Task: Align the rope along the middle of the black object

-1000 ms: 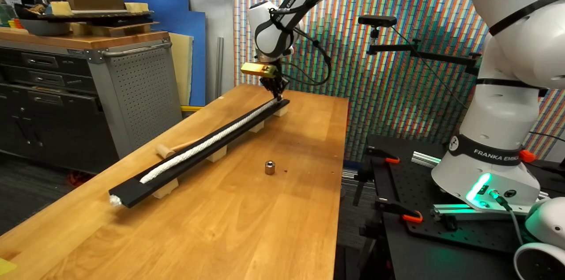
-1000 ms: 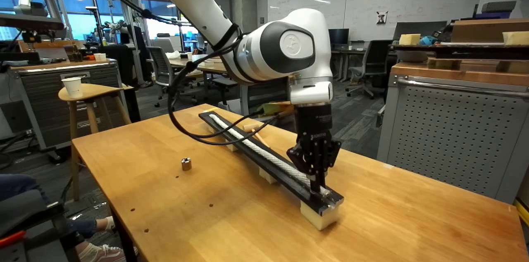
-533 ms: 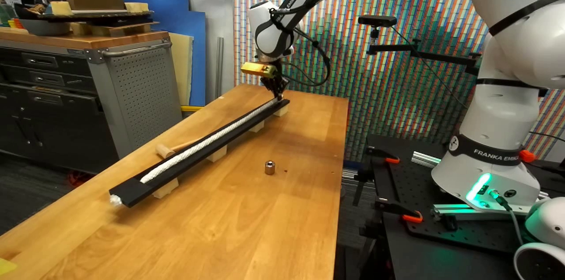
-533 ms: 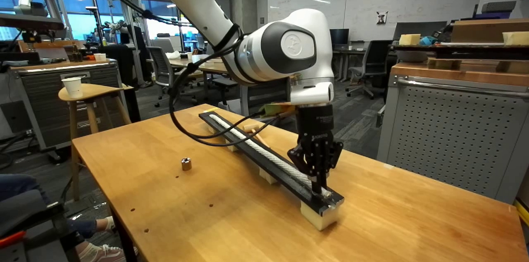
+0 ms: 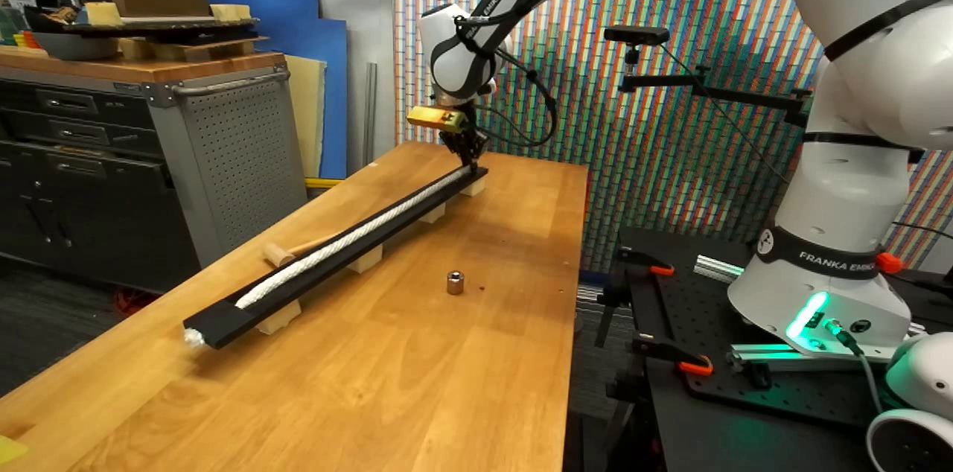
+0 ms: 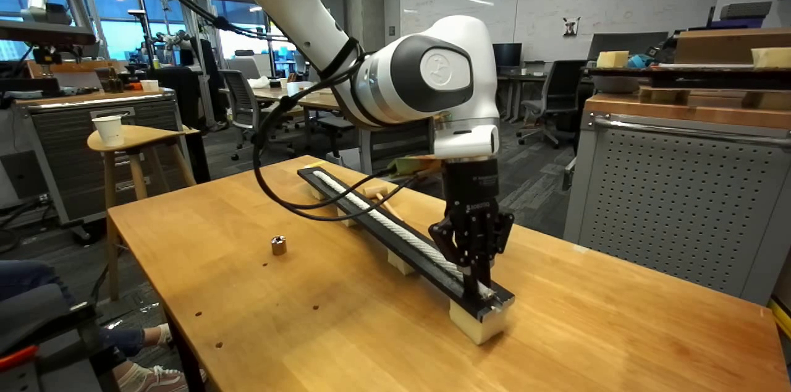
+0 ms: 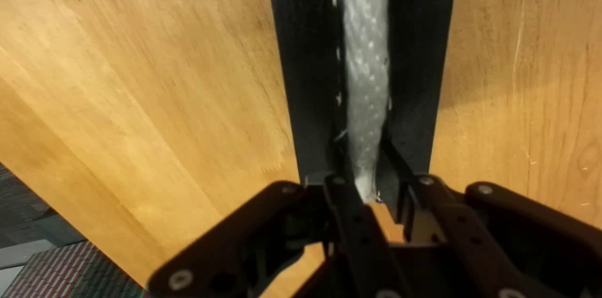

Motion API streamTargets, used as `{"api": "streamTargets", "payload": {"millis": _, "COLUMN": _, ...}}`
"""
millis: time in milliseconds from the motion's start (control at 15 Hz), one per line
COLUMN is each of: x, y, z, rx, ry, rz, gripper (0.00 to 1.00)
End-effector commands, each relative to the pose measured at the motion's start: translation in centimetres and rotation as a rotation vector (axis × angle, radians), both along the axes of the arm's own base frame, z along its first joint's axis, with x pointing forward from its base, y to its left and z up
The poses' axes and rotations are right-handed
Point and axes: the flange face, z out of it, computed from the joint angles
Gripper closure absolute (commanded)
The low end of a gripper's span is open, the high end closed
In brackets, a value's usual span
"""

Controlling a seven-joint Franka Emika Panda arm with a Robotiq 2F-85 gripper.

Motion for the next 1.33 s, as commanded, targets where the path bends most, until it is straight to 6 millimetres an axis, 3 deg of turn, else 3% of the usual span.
{"api": "streamTargets", "payload": {"millis": 0, "x": 0.3, "y": -0.9, "z": 0.6, "rx": -0.026, "ry": 0.000, "rz": -0.004, "gripper": 0.46}}
{"api": "streamTargets", "payload": {"millis": 400, "x": -0.1, "y": -0.1, "z": 2.8, "rx": -0.044, "ry": -0.023, "rz": 0.047, "gripper": 0.01}}
{"api": "streamTargets", "payload": {"millis": 733, "x": -0.9, "y": 3.0, "z": 6.5, "rx": -0.069, "ry": -0.052, "rz": 0.172, "gripper": 0.00}}
{"api": "streamTargets", "payload": {"millis": 1267, "x": -4.4, "y": 10.9, "z": 11.6, "rx": -0.095, "ry": -0.008, "rz": 0.551, "gripper": 0.00}}
